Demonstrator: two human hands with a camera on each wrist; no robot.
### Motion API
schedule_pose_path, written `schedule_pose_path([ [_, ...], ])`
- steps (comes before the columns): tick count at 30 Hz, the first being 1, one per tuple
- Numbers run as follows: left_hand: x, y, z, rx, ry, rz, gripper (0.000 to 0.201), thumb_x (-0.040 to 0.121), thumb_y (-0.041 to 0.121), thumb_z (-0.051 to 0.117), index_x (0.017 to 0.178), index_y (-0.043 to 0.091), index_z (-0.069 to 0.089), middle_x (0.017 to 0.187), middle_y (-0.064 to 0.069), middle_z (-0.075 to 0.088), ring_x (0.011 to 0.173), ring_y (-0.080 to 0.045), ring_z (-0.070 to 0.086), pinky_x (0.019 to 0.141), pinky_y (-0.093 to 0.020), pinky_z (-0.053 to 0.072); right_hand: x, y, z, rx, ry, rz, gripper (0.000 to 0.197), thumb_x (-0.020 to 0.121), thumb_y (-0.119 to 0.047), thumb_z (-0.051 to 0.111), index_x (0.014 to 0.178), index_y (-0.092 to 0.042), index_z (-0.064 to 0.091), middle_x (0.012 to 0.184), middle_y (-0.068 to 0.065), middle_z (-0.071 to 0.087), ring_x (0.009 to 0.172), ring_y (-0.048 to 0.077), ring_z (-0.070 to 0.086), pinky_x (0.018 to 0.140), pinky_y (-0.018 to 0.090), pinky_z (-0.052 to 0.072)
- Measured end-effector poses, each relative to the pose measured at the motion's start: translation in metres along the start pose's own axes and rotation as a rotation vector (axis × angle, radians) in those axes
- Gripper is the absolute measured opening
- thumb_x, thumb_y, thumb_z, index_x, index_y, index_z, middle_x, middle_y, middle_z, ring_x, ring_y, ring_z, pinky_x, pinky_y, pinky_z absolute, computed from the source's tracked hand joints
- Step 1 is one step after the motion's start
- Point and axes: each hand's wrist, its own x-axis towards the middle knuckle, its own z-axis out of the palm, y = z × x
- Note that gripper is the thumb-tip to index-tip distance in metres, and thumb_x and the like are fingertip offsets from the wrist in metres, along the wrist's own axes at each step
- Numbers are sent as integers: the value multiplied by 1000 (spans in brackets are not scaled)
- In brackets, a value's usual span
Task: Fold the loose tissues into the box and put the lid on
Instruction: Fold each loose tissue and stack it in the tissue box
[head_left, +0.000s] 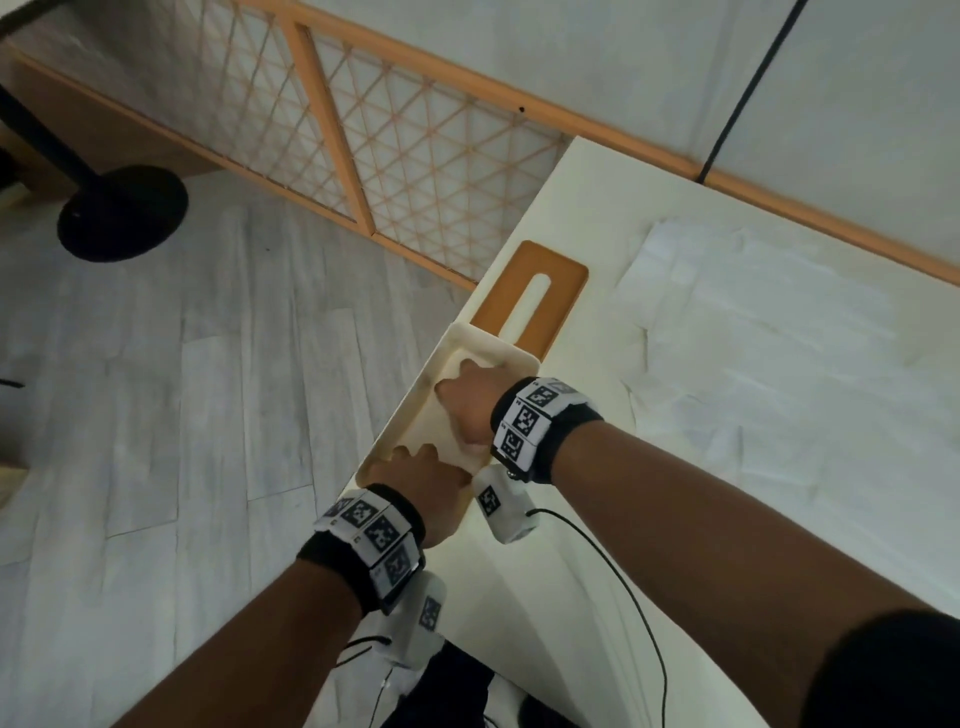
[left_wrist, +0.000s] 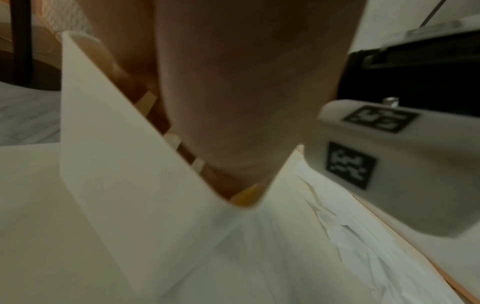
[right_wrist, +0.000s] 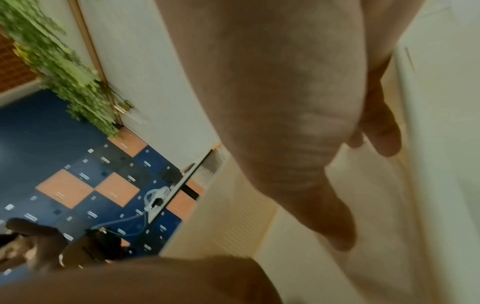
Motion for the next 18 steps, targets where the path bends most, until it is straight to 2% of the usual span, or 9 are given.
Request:
schedule_pose_path([
  [2,-1,-2,-5,-56,38,16,19,96,35,41,102,31,58,100,4,56,96,-23,58,94,-44,50,-15,4,-8,67,92,13,41,93,-26,56,134,-22,50,125,6,55,101,28,62,80,39,53],
  [5,-3,-3,-18,-279,133,-23,29,95,25,44,114,32,64,114,6,65,103,-19,62,94,-36,50,-54,23,-22,297,250,-26,49,91,-25,57,140,-20,48,127,8,56,109,29,57,89,42,52],
  [6,-6,-1,-24,-343,207,-38,25,95,25,44,109,33,64,111,7,66,100,-19,62,91,-35,51,-69,33,-23,412,296,-16,50,91,-26,58,140,-17,49,129,9,56,114,29,54,94,43,50],
  [8,-12,6,-39,-426,369,-16,13,95,28,49,93,31,62,95,11,67,88,-16,63,81,-31,51,-106,53,-19,611,407,23,46,93,-27,62,136,-14,54,127,7,61,117,24,54,98,38,47],
  [11,-18,29,-59,-510,498,85,9,94,31,57,86,28,62,79,16,63,73,-4,58,62,-19,41,-160,89,8,786,544,118,34,93,-27,65,124,-14,64,120,-2,66,100,7,56,90,22,45],
  [14,-17,62,-72,-570,559,176,11,91,29,62,81,25,63,74,12,65,66,-4,57,58,-16,36,-210,128,54,886,637,343,22,90,-26,69,111,-19,68,103,-8,67,79,4,56,71,5,37],
  [16,-15,85,-72,-619,556,216,12,91,27,65,79,22,65,72,8,66,66,-7,59,58,-16,37,-239,152,91,938,675,511,18,88,-24,70,106,-20,69,95,-12,64,75,1,58,65,3,38],
  [18,-14,107,-68,-663,512,252,11,90,27,67,80,24,66,73,7,68,69,-7,61,59,-16,40,-267,172,132,963,700,677,19,88,-22,71,107,-19,70,97,-9,65,76,0,57,66,3,38],
])
